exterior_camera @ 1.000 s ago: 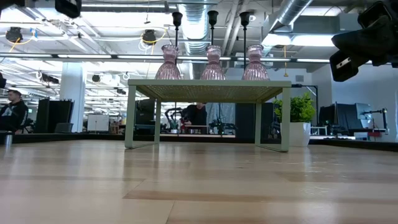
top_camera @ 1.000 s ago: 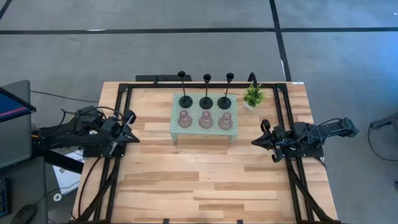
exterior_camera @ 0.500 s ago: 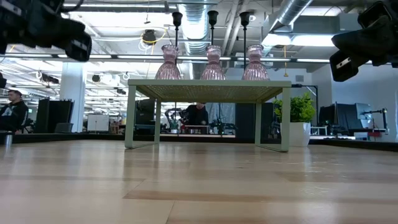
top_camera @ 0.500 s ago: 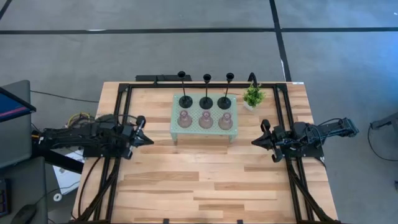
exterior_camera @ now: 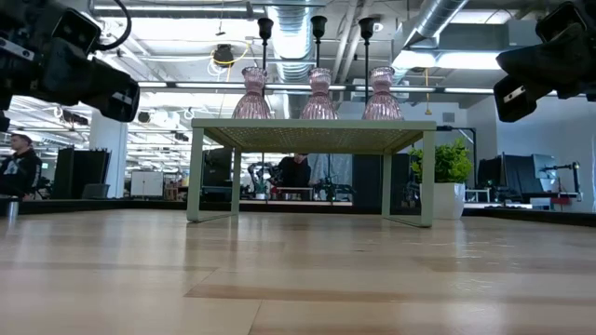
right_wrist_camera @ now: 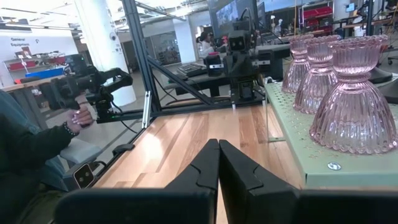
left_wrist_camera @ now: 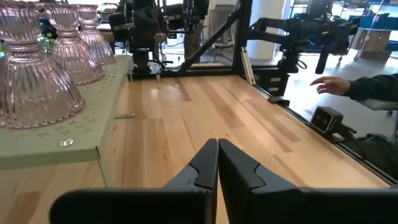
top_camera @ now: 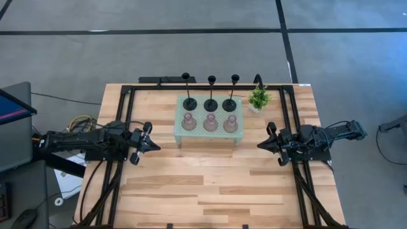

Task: Pick & Place candle stick holders
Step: Return to Home Position

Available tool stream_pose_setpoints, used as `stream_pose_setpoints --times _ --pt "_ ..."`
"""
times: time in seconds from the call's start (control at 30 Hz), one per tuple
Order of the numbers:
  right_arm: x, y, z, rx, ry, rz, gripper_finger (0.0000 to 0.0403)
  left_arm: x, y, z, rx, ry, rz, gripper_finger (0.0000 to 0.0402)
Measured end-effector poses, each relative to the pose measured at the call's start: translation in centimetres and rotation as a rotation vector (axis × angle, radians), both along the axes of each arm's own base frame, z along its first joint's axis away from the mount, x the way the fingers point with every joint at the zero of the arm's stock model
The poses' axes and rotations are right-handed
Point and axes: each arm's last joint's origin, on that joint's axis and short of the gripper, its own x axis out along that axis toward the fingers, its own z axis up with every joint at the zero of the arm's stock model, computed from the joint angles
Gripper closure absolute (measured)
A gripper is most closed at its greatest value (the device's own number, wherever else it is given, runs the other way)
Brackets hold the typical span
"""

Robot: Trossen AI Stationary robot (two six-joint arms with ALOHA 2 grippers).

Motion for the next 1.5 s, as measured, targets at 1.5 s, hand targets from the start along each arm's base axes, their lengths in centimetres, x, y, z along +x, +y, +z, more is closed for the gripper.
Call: stream_pose_setpoints --times 1.5 --pt "0.00 -0.01 0.01 0.000 -0.001 -0.004 0.0403 0.00 0.00 0.03 -0.023 0.003 -0.002 0.0390"
